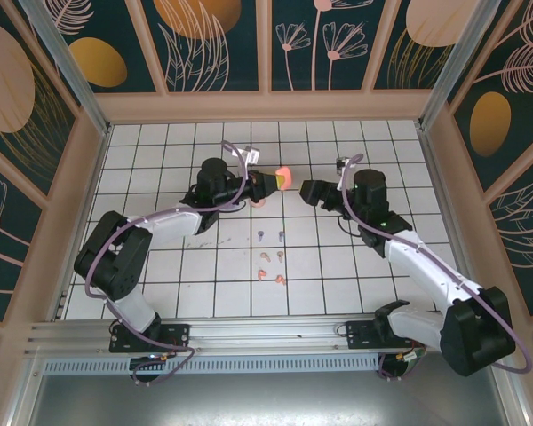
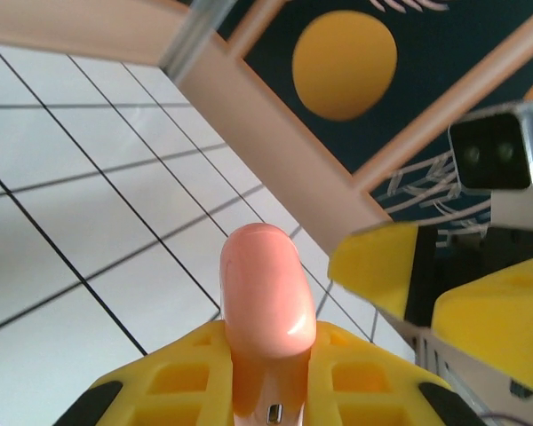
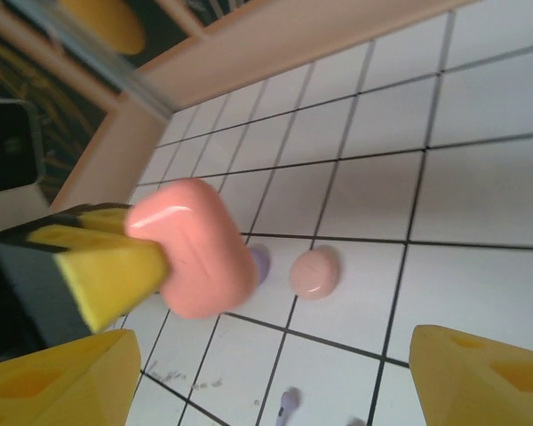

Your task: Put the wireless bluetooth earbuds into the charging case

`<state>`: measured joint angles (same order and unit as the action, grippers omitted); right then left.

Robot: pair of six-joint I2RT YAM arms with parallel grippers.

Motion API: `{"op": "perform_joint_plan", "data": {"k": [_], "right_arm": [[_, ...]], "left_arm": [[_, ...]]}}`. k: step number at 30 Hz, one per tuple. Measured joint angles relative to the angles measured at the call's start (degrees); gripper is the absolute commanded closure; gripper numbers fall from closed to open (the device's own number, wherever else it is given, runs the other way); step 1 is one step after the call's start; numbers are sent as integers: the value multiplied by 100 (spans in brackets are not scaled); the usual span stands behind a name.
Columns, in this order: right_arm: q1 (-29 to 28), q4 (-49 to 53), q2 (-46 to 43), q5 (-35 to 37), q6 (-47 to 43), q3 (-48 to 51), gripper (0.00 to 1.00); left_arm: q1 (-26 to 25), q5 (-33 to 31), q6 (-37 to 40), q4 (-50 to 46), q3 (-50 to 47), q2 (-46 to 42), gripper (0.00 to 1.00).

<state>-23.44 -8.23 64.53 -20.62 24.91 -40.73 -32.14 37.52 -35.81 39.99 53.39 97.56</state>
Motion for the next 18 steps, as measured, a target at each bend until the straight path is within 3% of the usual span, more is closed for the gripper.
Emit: {"op": "perform_joint_plan", "data": {"k": [7,18], "right_arm": [[63,-61,393,-671,-514,-105,23],[63,-105,809,-881,-557,-208,28]], "left_arm": [[0,697,111,-289,195,9,100],[35,957,133,-382,245,9,100]]}}
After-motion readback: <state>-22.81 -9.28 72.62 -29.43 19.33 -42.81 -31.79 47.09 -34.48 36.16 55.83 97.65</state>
